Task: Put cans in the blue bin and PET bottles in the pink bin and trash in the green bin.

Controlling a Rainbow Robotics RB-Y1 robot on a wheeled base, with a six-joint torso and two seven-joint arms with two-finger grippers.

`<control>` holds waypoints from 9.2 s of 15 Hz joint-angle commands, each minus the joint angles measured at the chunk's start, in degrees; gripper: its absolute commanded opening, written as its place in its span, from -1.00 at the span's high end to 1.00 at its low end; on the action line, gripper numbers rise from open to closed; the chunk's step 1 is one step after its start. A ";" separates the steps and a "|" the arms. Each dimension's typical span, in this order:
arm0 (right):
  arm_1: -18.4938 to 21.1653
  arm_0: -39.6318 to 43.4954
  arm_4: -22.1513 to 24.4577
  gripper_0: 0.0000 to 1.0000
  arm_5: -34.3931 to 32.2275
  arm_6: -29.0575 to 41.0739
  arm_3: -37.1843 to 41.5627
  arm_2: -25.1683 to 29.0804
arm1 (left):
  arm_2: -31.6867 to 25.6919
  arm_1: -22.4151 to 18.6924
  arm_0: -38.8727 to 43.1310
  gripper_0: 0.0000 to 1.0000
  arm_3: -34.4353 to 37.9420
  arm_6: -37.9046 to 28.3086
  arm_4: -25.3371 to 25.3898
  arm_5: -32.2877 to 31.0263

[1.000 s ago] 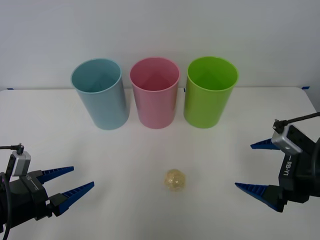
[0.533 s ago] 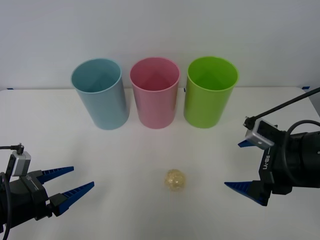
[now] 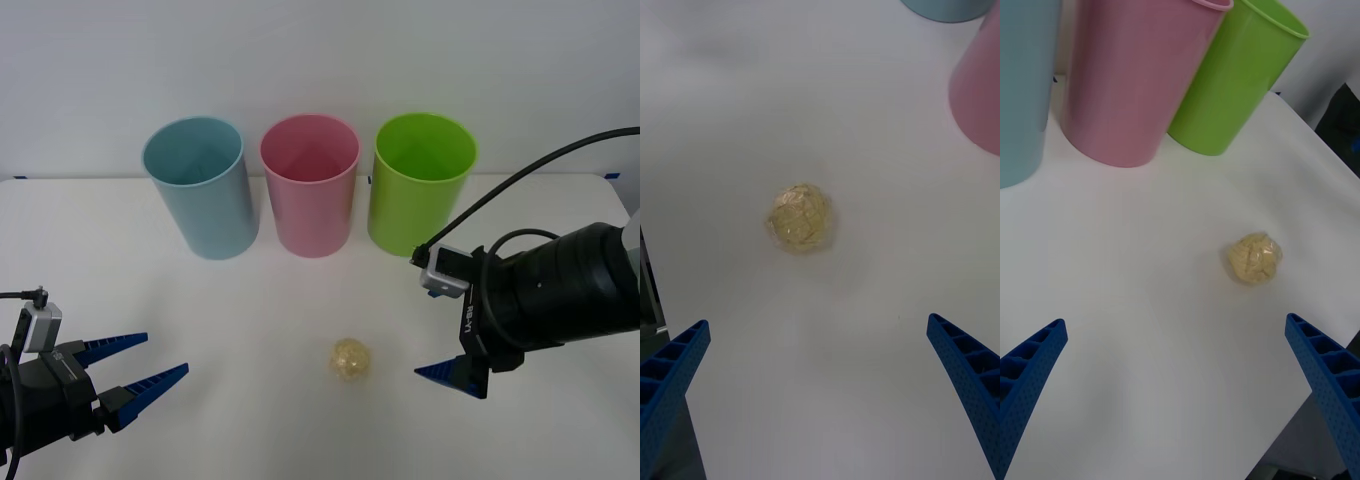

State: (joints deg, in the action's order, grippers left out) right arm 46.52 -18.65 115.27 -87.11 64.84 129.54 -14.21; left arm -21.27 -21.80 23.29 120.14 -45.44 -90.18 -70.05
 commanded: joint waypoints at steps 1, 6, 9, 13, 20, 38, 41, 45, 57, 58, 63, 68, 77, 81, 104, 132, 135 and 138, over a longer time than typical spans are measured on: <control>-2.04 -4.03 1.45 -1.00 0.19 -1.12 -4.12 -4.60 | 0.00 0.00 0.00 -1.00 0.00 0.00 0.00 0.00; -5.91 -5.78 4.18 -1.00 2.56 -4.37 -11.24 -9.17 | 0.00 0.00 0.00 -1.00 0.00 0.00 0.00 0.00; -9.95 -5.70 7.52 -1.00 2.65 -9.38 -15.72 -9.17 | 0.00 0.00 0.00 -1.00 0.00 0.00 0.00 0.00; -10.83 -5.78 8.92 -1.00 2.65 -10.26 -17.92 -11.28 | 0.00 0.00 0.00 -1.00 0.00 0.00 0.00 0.00; -14.00 -5.96 9.71 -1.00 11.79 -11.14 -25.57 -16.38 | 0.00 0.00 0.00 -1.00 0.00 0.00 0.00 0.00; -18.66 -6.31 16.39 -1.00 19.35 -10.97 -32.51 -21.56 | 0.00 0.00 0.00 -1.00 0.00 0.00 0.00 0.00; -18.48 -6.31 17.54 -1.00 19.35 -10.97 -32.51 -22.00 | 0.00 0.00 0.00 -1.00 0.00 0.00 0.00 0.00; -18.57 -6.40 17.97 -1.00 19.26 -10.88 -32.51 -22.70 | 0.00 0.00 0.00 -1.00 0.00 0.00 0.00 0.00; -19.10 -6.40 20.35 1.00 19.43 -10.53 -32.51 -23.49 | 0.00 0.00 0.00 -1.00 0.00 0.00 0.00 0.00; -19.10 -6.31 20.35 1.00 19.52 -10.53 -32.51 -23.49 | 0.00 0.00 0.00 -1.00 0.00 0.00 0.00 0.00; -19.36 -6.22 20.17 1.00 19.96 -10.61 -32.51 -23.67 | 0.00 0.00 0.00 -1.00 0.00 0.00 0.00 0.00; -11.54 -4.29 13.84 1.00 20.84 -9.03 -20.56 -19.54 | 0.00 0.00 0.00 -1.00 0.00 0.00 0.00 0.00; -0.46 13.20 -12.44 1.00 20.75 -11.58 -1.13 7.88 | 0.00 0.00 0.00 -1.00 0.00 0.00 0.00 0.00; -4.77 15.40 -21.84 1.00 20.40 -11.76 1.94 18.52 | 0.00 0.00 0.00 -1.00 0.00 0.00 0.00 0.00; -23.31 -11.94 17.45 1.00 24.00 3.89 -21.00 20.89 | 0.00 0.00 0.00 -1.00 0.00 0.00 0.00 0.00; -23.58 -17.82 24.83 -1.00 35.17 -1.30 -40.16 12.80 | 0.00 0.00 0.00 -1.00 0.00 0.00 0.00 0.00; -23.58 -17.82 24.83 -1.00 35.69 -2.35 -40.16 12.72 | 0.00 0.00 0.00 -1.00 0.00 0.00 0.00 0.00; -23.58 -17.82 24.74 -1.00 35.69 -2.53 -40.16 12.72 | 0.00 0.00 0.00 -1.00 0.00 0.00 0.00 0.00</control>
State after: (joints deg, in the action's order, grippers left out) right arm 22.94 -36.49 140.05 -51.41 62.33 89.38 -1.50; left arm -21.27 -21.80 23.29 120.15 -45.44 -90.18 -70.05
